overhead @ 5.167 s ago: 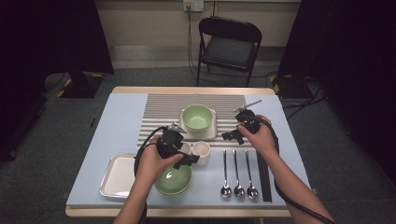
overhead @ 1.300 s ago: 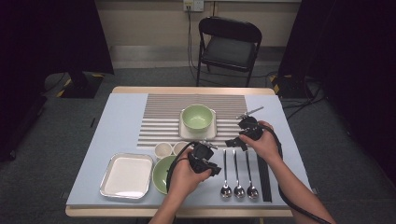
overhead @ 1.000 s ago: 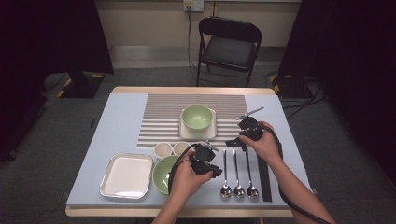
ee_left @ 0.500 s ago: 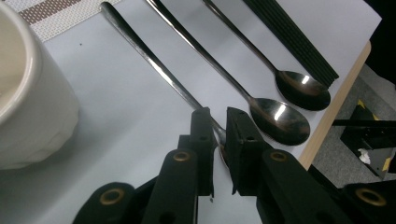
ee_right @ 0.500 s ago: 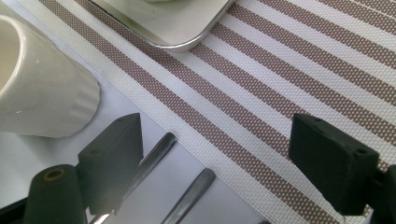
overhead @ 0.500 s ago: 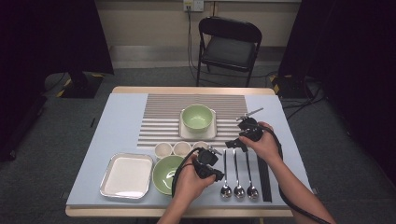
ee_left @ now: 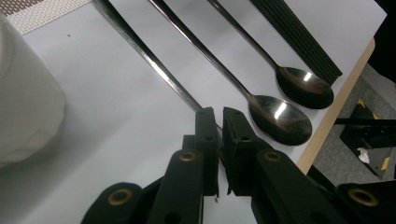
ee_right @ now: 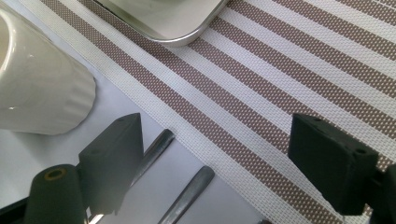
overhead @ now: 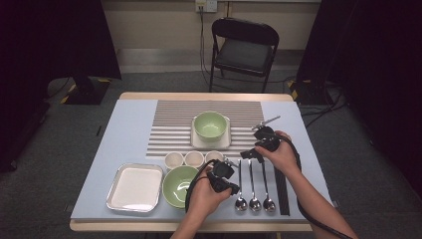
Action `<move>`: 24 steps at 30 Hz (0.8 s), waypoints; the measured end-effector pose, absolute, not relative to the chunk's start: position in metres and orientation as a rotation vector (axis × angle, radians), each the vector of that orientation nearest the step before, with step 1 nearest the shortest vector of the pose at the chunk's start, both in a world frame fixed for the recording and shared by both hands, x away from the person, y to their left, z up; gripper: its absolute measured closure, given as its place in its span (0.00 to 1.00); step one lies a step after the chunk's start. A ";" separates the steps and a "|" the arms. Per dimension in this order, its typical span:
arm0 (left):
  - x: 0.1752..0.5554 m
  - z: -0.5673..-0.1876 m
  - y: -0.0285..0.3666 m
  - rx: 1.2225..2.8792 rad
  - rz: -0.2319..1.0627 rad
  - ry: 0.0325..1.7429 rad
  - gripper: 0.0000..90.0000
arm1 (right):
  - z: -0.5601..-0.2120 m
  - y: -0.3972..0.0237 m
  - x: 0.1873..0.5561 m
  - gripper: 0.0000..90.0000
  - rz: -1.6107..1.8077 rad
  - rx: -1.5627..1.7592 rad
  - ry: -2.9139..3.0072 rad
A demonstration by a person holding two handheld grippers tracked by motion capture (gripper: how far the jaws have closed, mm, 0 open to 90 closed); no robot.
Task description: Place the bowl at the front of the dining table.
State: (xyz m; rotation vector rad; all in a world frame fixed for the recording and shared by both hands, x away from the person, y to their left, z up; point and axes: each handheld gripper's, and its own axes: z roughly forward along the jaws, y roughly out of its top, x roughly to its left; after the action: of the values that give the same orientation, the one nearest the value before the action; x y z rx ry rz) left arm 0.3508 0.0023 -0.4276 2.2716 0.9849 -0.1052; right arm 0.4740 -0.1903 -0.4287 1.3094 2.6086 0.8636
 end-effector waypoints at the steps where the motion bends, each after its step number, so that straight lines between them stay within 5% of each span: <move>1: 0.350 -0.428 0.002 2.270 -0.107 0.987 0.95 | -0.429 -0.190 0.474 0.20 0.860 1.312 2.611; 24: 0.340 -0.440 -0.014 2.312 -0.165 0.965 0.99 | -0.430 -0.192 0.472 0.20 0.876 1.304 2.610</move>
State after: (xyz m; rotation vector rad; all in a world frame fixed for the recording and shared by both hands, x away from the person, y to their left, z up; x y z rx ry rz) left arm 0.3403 -0.0137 -0.4397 2.3116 0.9652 -0.1649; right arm 0.4721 -0.1918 -0.4305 1.3038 2.6103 0.8764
